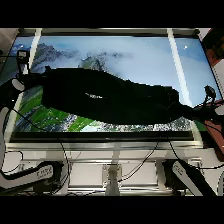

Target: Fold the clothes and pants, and hang the long-sleeved shirts on hangers.

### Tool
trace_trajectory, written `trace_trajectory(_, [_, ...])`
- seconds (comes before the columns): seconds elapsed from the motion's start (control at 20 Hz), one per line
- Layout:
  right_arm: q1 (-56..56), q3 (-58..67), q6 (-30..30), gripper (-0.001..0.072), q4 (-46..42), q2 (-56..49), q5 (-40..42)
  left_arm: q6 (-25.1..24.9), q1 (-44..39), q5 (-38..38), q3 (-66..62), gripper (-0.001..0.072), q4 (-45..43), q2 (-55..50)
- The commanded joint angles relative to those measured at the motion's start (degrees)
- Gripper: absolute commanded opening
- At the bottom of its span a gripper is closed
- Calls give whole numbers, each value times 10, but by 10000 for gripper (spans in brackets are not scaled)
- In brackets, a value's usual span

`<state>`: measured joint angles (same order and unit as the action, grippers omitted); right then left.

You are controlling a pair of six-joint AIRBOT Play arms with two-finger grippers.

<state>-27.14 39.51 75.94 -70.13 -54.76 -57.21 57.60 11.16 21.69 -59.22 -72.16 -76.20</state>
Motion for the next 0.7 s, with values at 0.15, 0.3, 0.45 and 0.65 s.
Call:
trace_trajectory(0.15, [0,-1,0,38,27,1,131,0,0,-56,0,44,-2,-8])
trace_trajectory(0.3, [0,0,0,38,29,1,133,46,23,-31,0,601,-2,-7])
trace_trajectory(0.45, [0,0,0,38,28,1,134,212,92,28,0,612,-2,12])
trace_trajectory(0.65, [0,-1,0,38,28,1,137,156,198,204,0,632,-3,35])
